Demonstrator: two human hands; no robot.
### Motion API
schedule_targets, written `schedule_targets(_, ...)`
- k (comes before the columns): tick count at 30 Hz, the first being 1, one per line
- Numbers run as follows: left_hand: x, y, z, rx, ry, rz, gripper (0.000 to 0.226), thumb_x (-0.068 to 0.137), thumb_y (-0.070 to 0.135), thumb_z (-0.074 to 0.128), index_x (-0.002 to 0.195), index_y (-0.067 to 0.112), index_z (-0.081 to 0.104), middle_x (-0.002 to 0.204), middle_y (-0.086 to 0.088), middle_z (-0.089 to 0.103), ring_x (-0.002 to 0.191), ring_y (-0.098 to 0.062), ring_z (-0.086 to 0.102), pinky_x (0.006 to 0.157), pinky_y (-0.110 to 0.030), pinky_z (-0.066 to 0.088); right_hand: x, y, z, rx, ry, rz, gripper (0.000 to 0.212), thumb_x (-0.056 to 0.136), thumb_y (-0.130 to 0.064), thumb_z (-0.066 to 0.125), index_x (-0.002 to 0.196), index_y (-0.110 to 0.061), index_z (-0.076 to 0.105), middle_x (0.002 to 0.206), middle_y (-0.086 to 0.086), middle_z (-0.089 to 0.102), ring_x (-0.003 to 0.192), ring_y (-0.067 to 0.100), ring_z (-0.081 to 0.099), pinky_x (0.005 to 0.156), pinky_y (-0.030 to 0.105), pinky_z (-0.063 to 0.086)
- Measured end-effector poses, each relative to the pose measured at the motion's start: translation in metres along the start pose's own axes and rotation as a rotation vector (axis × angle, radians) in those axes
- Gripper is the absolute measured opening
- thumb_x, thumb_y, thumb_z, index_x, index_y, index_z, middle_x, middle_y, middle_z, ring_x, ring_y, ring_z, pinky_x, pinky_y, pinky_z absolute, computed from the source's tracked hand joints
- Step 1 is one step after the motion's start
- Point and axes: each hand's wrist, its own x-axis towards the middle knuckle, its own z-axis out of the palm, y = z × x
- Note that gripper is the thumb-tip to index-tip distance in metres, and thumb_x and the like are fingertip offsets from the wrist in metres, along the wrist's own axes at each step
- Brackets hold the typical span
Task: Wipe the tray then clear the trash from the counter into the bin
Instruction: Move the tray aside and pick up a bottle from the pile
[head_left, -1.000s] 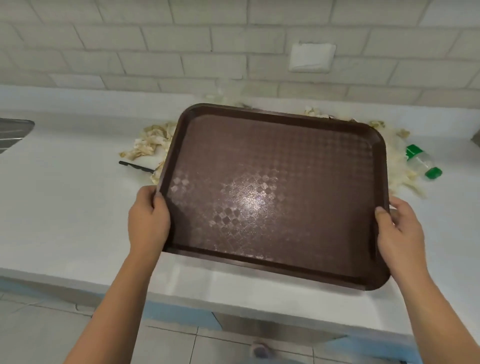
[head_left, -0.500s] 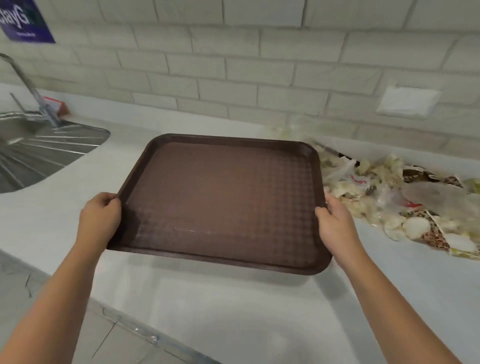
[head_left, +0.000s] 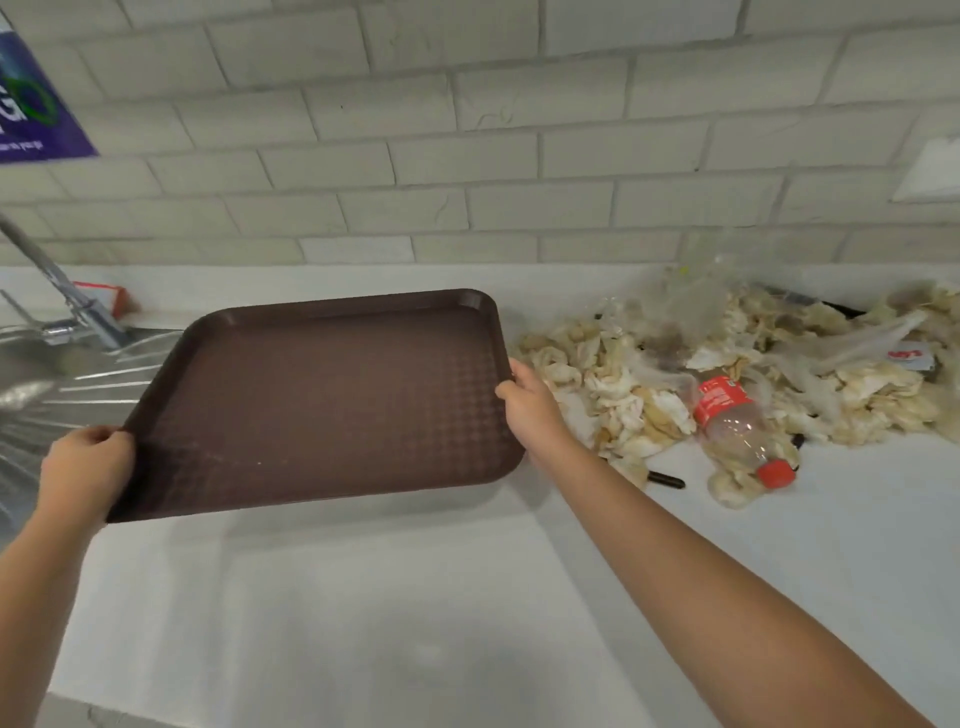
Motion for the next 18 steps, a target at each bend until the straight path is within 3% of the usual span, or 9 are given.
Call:
schedule_targets(4,0.021,0.029,-0.019,0.070,-0.059,-0.003,0.030,0.077,0.033,0.047,0.098,0.021,0.065,0.097,-0.015,0.068,0.084,-0.038,0.063,0.078,-0.054,0.053,0.026,0.002,0.032,0.027,-0.010,0.068,0.043,0.094,-0.007,0.033,0.130,-0.025,0.049,0.115,-0.001,0.061,0.102,0.018,0.060,0.076,0.029,0.052)
schedule_targets(8,-0.047,0.101,-0.032,0.073,-0.069,0.070,0.028,0.084,0.019,0.044,0.098,0.009,0.066,0.096,-0.022,0.064,0.091,-0.042,0.059,0.082,-0.045,0.049,0.052,0.010,0.047,0.011,0.023,0.118,0.047,0.094,-0.009,0.034,0.138,-0.022,0.044,0.124,0.003,0.059,0.107,0.020,0.059,0.085,0.033,0.052)
schedule_targets(11,-0.051,0.113,-0.010,0.064,-0.094,0.128,0.029,0.089,0.011,0.043,0.106,0.000,0.064,0.103,-0.027,0.062,0.099,-0.044,0.055,0.079,-0.041,0.041,0.061,0.017,0.043,-0.001,0.090,0.122,0.046,0.094,-0.004,0.033,0.135,-0.021,0.046,0.118,0.003,0.061,0.103,0.019,0.060,0.086,0.033,0.052)
schedule_targets(18,-0.034,0.127,0.048,0.113,-0.199,0.185,0.028,0.092,0.009,0.043,0.106,-0.004,0.063,0.104,-0.030,0.062,0.100,-0.046,0.054,0.085,-0.045,0.042,0.076,0.030,0.019,-0.082,0.204,0.080,0.049,0.095,-0.003,0.032,0.140,-0.019,0.040,0.123,-0.003,0.053,0.104,0.012,0.053,0.087,0.026,0.045)
